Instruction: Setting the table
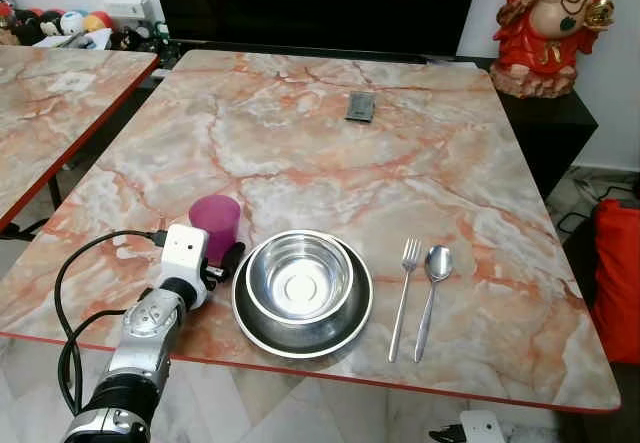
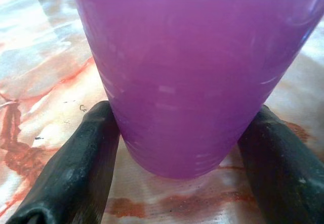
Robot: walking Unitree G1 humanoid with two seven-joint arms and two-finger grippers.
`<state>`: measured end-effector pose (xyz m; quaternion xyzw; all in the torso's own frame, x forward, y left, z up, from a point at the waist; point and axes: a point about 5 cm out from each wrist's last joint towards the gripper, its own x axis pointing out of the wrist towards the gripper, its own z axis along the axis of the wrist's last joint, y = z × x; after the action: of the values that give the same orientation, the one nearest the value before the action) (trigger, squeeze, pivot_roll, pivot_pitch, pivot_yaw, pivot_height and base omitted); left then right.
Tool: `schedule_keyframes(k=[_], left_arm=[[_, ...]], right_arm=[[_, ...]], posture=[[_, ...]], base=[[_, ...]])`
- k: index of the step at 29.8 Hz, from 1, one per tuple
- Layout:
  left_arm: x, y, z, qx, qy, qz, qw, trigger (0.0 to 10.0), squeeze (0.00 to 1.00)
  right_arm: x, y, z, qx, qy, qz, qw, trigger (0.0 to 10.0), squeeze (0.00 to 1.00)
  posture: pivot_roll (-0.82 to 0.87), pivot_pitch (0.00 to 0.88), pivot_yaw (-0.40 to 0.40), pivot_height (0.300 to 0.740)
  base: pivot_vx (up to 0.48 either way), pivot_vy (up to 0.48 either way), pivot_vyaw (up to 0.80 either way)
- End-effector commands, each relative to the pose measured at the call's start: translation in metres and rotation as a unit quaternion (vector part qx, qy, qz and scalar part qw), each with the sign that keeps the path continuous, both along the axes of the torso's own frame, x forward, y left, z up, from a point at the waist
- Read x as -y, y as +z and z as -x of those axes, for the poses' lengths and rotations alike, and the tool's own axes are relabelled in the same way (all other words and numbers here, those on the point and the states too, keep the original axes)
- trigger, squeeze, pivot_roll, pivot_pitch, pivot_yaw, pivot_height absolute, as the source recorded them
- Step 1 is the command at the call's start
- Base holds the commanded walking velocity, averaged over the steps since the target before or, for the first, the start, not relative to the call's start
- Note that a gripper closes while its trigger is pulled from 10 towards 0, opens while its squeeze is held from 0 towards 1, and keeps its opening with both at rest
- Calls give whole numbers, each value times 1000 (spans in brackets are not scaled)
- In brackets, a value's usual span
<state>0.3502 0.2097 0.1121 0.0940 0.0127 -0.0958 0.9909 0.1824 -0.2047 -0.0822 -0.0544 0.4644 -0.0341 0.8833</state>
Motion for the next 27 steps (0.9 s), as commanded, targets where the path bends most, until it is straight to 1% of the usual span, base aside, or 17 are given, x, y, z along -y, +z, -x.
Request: schedule_keyframes(k=[1, 5, 6, 8, 15, 16, 17, 21, 27], left_arm=[[-2, 0, 0, -5, -4, -15, 1000, 10000, 376], [-2, 0, 0, -5, -5, -18, 1000, 10000, 318], [-3, -1, 0, -6, -4, -18, 1000, 10000, 8], [-3, -2, 1, -8, -3, -19, 1000, 10000, 0], [-3, -4, 1, -11, -4, -19, 1000, 10000, 0], [-3, -3, 1, -11, -4, -19, 1000, 10000, 133], [-3, -3, 1, -10, -3, -18, 1000, 10000, 341], [-3, -3, 1, -10, -2, -19, 1000, 10000, 325], [-3, -4, 1, -10, -2, -19, 1000, 10000, 329]], right_arm=[[0, -2, 4, -6, -2, 0, 1000, 10000, 0], [0, -2, 4, -6, -2, 0, 1000, 10000, 0], [1, -2, 4, -6, -2, 0, 1000, 10000, 0], [1, -2, 4, -6, -2, 0, 1000, 10000, 0], [1, -2, 4, -7, -1, 0, 1000, 10000, 0], [1, -2, 4, -7, -1, 1, 1000, 10000, 0], [1, -2, 4, -7, -1, 1, 1000, 10000, 0], [1, -2, 4, -7, 0, 1, 1000, 10000, 0], [1, -2, 4, -7, 0, 1, 1000, 10000, 0]], posture=[[20, 136, -19, 740], [19, 136, -19, 740], [19, 136, -20, 740], [19, 136, -20, 740], [20, 135, -21, 740], [20, 135, -21, 740], [20, 135, -22, 740], [19, 134, -22, 740], [20, 134, -22, 740]], base=[[0, 0, 0], [0, 0, 0], [0, 0, 0], [0, 0, 0], [0, 0, 0], [0, 0, 0], [0, 0, 0], [0, 0, 0], [0, 0, 0]])
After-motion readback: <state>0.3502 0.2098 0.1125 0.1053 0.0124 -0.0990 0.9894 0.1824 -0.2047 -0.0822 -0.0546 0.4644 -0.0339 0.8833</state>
